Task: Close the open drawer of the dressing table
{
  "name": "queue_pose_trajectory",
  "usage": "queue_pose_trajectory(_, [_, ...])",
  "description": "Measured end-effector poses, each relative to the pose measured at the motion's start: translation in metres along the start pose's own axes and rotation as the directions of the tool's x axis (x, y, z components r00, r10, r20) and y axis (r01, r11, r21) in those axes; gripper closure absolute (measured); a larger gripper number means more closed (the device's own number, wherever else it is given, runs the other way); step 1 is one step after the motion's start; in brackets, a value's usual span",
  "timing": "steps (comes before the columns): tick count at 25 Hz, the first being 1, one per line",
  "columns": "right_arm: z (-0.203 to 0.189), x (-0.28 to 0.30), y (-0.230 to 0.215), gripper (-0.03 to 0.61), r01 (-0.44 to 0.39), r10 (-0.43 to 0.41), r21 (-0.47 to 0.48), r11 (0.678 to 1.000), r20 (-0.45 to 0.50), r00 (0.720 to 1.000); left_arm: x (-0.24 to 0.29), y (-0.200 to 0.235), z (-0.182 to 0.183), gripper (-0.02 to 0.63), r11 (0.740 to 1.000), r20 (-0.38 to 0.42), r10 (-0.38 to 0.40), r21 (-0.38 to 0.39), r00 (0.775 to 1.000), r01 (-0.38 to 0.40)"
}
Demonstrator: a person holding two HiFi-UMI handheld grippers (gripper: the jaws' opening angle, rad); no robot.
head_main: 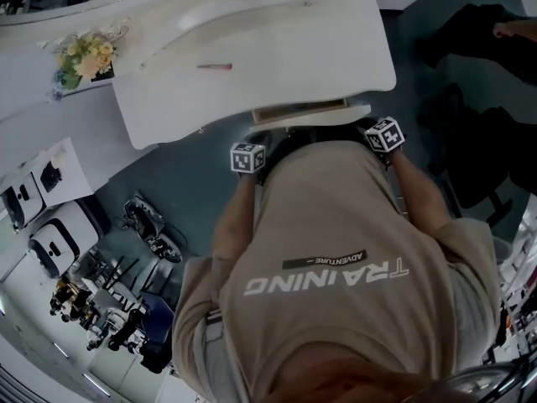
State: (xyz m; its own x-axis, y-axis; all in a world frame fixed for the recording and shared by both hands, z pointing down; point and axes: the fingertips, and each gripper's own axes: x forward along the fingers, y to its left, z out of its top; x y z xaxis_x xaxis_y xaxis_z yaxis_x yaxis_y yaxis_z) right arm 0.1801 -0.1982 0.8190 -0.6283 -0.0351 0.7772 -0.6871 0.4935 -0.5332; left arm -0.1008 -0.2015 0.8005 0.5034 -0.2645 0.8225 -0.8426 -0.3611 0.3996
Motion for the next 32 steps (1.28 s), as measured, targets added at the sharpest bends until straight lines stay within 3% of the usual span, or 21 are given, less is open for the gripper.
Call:
queue_pose_trajectory(4, [0.022, -0.009, -0.008, 0.575, -0.001, 0.002, -0.032, 0.999, 0.006, 1.0, 0.005, 0.006, 0.016, 0.612, 1.0, 0.01, 0.021, 0.011, 1.0, -0.021])
queue_pose_trajectory(7, [0.04, -0.011, -0.017, 0.575, 0.002, -0.001, -0.03, 1.0, 0.022, 1.0, 0.007, 0.014, 0.033, 0.612, 0.999, 0.043, 0.037, -0.029, 0.998, -0.036])
queue_pose_trajectory(10, [0.055, -0.014, -0.029, 0.575, 0.011, -0.011, 0.001, 1.0, 0.046, 0.999, 0.008, 0.024, 0.046, 0.614, 0.996, 0.085, 0.061, -0.076, 0.995, -0.055])
queue_pose_trajectory(16, [0.085, -0.016, -0.046, 0.575, 0.022, -0.025, 0.025, 0.999, 0.116, 0.993, 0.014, 0.039, 0.076, 0.612, 0.989, 0.118, 0.133, -0.075, 0.984, -0.125])
queue_pose_trajectory(19, [0.091, -0.014, -0.047, 0.575, 0.006, -0.02, 0.082, 0.997, 0.164, 0.986, 0.015, 0.045, 0.083, 0.612, 0.984, 0.128, 0.158, -0.105, 0.979, -0.145])
queue_pose_trajectory(25, [0.092, -0.022, -0.045, 0.575, 0.041, -0.066, 0.118, 0.992, 0.213, 0.975, 0.006, 0.044, 0.088, 0.614, 0.983, 0.169, 0.156, -0.127, 0.973, -0.136])
queue_pose_trajectory(32, [0.078, -0.045, -0.009, 0.575, 0.065, -0.083, 0.074, 0.995, 0.271, 0.959, -0.022, 0.026, 0.077, 0.613, 0.993, 0.226, 0.105, -0.067, 0.968, -0.092])
